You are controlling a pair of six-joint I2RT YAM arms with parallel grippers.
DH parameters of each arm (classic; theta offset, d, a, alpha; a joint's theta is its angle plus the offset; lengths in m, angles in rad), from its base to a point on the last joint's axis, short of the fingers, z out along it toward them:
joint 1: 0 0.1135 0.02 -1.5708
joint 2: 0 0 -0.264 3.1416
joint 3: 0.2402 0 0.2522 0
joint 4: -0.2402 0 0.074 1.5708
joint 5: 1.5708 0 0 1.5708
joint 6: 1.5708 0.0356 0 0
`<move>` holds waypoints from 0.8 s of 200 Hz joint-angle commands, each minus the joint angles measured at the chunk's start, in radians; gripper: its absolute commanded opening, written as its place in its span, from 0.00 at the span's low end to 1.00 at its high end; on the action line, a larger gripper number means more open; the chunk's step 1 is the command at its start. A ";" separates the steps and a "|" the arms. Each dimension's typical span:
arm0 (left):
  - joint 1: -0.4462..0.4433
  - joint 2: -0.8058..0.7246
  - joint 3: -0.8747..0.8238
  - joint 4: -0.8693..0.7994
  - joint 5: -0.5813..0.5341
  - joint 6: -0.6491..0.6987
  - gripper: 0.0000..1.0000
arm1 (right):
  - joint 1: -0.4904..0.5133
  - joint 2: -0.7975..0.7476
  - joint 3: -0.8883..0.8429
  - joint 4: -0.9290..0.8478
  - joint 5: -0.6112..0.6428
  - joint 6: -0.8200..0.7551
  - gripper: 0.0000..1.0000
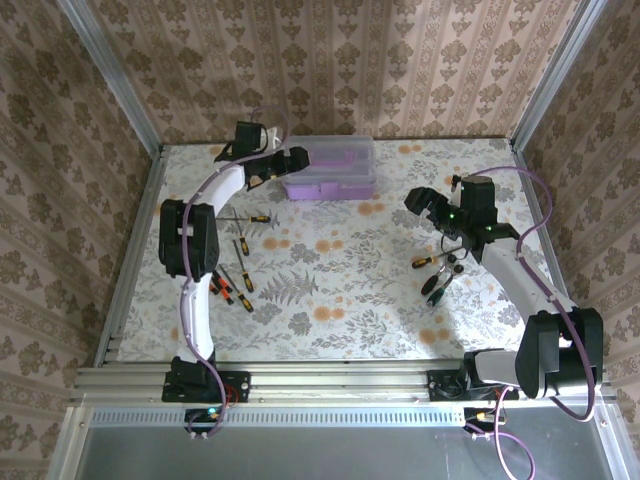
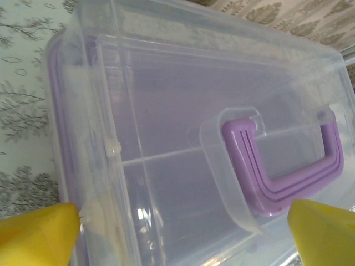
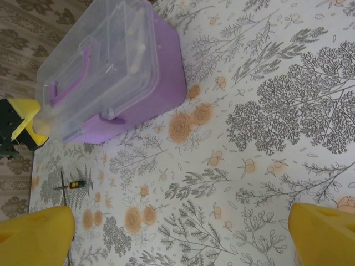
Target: Pack the tool kit
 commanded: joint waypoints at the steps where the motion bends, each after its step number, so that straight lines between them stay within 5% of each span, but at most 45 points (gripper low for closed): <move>1: -0.059 -0.122 -0.144 0.094 0.022 -0.031 0.97 | 0.000 -0.002 0.044 -0.037 0.017 -0.019 1.00; 76: -0.392 -0.472 -0.575 0.329 -0.151 -0.064 0.99 | -0.042 -0.031 0.077 -0.106 0.080 -0.027 1.00; 109: -0.410 -0.571 -0.533 0.118 -0.237 0.064 1.00 | -0.027 0.027 0.074 -0.072 0.118 0.065 1.00; 137: -0.371 -0.568 -0.345 -0.232 -0.550 0.120 1.00 | 0.085 0.160 0.142 -0.064 0.215 0.135 1.00; 160: -0.326 -0.548 -0.241 -0.388 -0.621 0.118 1.00 | 0.134 0.282 0.238 -0.051 0.242 0.203 1.00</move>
